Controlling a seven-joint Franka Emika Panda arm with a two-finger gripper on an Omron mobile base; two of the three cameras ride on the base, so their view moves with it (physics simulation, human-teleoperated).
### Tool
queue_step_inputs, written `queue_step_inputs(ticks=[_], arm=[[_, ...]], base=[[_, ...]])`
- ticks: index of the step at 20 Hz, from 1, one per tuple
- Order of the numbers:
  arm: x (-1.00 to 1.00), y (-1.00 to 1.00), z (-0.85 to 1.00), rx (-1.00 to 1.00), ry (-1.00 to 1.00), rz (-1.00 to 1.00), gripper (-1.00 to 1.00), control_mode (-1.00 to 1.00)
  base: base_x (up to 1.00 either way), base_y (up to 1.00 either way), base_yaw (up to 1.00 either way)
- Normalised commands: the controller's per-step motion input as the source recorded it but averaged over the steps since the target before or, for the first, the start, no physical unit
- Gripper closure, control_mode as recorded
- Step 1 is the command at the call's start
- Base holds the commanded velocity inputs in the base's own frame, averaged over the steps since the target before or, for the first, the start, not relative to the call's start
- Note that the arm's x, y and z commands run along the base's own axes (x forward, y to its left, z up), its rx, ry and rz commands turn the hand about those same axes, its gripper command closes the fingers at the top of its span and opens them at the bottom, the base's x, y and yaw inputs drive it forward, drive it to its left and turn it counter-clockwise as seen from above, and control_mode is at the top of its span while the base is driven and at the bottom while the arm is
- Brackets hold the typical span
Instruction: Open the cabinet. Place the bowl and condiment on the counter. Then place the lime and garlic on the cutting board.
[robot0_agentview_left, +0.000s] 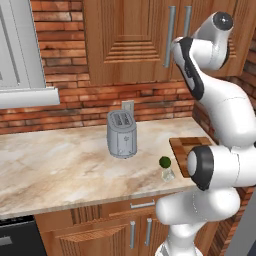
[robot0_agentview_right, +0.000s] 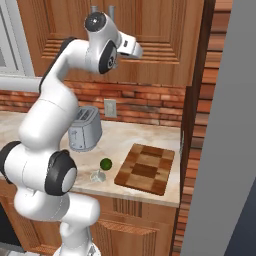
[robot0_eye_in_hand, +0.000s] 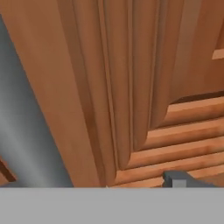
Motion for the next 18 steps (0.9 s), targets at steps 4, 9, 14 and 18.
queue_step_inputs(ticks=[4,9,14,18], arm=[[0.13,-0.48,-0.31,-0.05,0.00,-0.19,-1.00,-1.00],[0.12,-0.54,-0.29,-0.04,0.00,-0.16,1.00,-1.00],[0.11,-0.98,-0.41,0.00,0.00,-0.01,1.00,-1.00],[0.33,-1.00,-0.58,0.02,0.00,0.06,1.00,-1.00]], base=[[0.00,0.00,0.00],[0.00,0.00,0.00],[0.00,0.00,0.00],[0.00,0.00,0.00]])
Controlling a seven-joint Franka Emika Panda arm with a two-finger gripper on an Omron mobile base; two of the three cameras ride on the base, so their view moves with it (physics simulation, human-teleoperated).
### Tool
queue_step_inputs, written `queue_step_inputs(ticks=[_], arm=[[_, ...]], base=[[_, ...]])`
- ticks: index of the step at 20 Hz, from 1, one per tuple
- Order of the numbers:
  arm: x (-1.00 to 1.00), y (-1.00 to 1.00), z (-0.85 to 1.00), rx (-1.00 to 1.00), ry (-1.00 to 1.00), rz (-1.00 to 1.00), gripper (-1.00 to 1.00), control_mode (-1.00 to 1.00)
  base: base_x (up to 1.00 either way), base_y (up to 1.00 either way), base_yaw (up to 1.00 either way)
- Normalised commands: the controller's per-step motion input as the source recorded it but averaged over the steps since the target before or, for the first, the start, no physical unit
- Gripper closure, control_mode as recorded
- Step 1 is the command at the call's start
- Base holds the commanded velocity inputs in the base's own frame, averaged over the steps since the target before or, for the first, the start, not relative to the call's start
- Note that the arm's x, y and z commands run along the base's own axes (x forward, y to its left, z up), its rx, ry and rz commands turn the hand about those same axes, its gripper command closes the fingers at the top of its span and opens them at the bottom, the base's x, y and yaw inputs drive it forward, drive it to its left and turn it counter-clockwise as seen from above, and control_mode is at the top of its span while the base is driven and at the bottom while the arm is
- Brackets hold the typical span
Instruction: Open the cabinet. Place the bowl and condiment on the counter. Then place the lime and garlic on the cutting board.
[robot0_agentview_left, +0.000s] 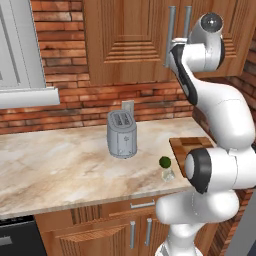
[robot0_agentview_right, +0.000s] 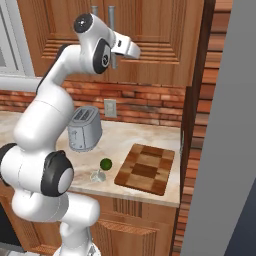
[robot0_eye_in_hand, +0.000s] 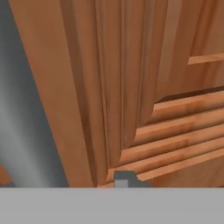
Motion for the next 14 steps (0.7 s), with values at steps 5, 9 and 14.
queue_step_inputs(ticks=[5,9,14], arm=[[0.34,-1.00,-0.58,0.00,0.00,0.05,1.00,-1.00],[0.02,-1.00,-0.33,0.03,0.00,0.02,1.00,-1.00],[-0.13,-1.00,-0.40,0.02,0.00,-0.13,1.00,-1.00]], base=[[0.00,0.00,0.00],[0.00,0.00,0.00],[0.00,0.00,0.00]])
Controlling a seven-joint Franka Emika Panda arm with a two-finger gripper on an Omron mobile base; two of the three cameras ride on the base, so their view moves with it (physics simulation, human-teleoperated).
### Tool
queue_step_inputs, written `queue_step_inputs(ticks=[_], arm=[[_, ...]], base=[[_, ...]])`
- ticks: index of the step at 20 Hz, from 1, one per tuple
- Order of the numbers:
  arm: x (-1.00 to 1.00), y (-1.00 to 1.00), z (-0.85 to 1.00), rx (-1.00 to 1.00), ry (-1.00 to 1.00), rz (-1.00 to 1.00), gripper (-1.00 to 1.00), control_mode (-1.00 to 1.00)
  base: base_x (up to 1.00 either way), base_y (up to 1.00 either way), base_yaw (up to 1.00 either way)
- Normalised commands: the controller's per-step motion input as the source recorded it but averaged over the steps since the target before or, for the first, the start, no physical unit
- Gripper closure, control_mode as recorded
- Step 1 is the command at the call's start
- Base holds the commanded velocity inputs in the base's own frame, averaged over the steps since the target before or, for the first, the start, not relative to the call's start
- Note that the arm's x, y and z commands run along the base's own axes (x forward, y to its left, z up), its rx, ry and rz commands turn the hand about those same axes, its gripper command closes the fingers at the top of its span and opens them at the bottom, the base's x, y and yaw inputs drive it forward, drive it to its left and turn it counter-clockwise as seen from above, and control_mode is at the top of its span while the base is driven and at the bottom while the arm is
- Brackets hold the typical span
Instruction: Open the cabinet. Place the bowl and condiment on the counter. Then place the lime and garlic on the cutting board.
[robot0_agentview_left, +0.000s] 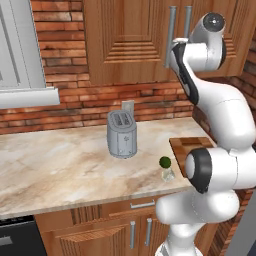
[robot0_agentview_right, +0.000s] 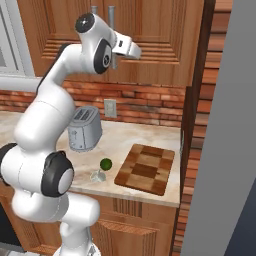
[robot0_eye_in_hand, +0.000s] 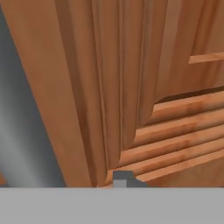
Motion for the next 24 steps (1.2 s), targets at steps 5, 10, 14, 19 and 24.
queue_step_inputs(ticks=[5,10,14,19,24], arm=[[-0.33,-1.00,-0.49,0.06,0.00,-0.26,1.00,-1.00],[-0.32,-1.00,-0.56,0.09,-0.05,-0.18,1.00,-1.00],[-0.34,-1.00,-0.64,0.16,-0.14,-0.06,1.00,-1.00],[-0.47,-1.00,-0.62,0.17,-0.11,-0.04,1.00,-1.00],[-0.53,-1.00,-0.62,0.15,-0.07,-0.06,1.00,-1.00]], base=[[0.00,0.00,0.00],[0.00,0.00,0.00],[0.00,0.00,0.00],[0.00,0.00,0.00],[0.00,0.00,0.00]])
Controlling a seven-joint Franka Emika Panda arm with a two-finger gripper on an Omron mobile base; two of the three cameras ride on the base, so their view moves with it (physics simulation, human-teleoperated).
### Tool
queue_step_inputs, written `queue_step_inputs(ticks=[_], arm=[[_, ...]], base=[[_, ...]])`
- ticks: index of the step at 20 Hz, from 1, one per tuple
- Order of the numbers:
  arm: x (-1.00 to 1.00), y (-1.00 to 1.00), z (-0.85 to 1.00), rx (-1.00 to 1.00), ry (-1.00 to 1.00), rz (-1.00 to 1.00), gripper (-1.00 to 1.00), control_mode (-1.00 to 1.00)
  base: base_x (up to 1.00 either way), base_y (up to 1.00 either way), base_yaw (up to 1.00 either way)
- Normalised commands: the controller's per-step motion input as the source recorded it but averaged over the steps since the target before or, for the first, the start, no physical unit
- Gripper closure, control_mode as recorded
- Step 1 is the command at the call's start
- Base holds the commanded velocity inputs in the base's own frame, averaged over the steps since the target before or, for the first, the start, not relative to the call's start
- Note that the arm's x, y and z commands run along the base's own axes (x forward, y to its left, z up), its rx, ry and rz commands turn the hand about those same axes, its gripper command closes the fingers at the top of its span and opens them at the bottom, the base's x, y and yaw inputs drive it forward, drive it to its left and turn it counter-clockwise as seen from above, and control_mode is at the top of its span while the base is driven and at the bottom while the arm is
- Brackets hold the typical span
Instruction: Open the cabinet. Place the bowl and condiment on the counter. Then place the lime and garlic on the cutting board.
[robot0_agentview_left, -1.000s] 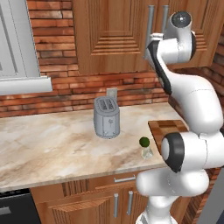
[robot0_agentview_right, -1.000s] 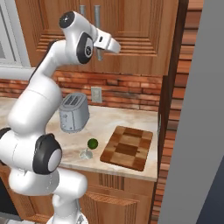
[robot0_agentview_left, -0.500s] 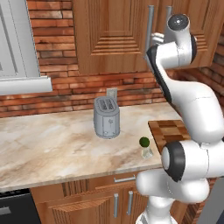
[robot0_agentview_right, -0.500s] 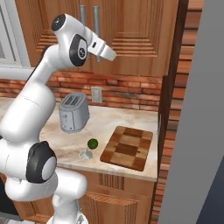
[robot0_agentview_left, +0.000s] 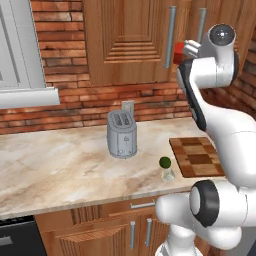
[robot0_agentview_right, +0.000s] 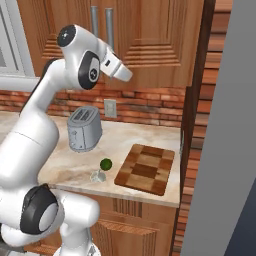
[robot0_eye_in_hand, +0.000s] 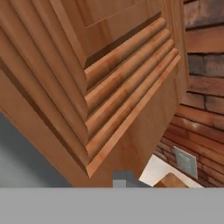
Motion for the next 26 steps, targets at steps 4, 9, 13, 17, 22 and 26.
queue_step_inputs(ticks=[4,9,13,17,22,26], arm=[[-0.56,-1.00,-0.59,0.15,-0.05,-0.05,1.00,-1.00],[-0.59,-1.00,-0.57,0.15,-0.05,-0.05,1.00,-1.00],[-0.64,-1.00,-0.56,0.16,-0.04,-0.05,1.00,-1.00],[-0.65,-1.00,-0.54,0.16,-0.05,-0.04,1.00,-1.00],[-0.41,-1.00,-0.50,0.11,-0.03,-0.01,1.00,-1.00],[-0.17,-1.00,-0.46,0.07,0.00,0.00,1.00,-1.00]], base=[[0.00,0.00,0.00],[0.00,0.00,0.00],[0.00,0.00,0.00],[0.00,0.00,0.00],[0.00,0.00,0.00],[0.00,0.00,0.00]])
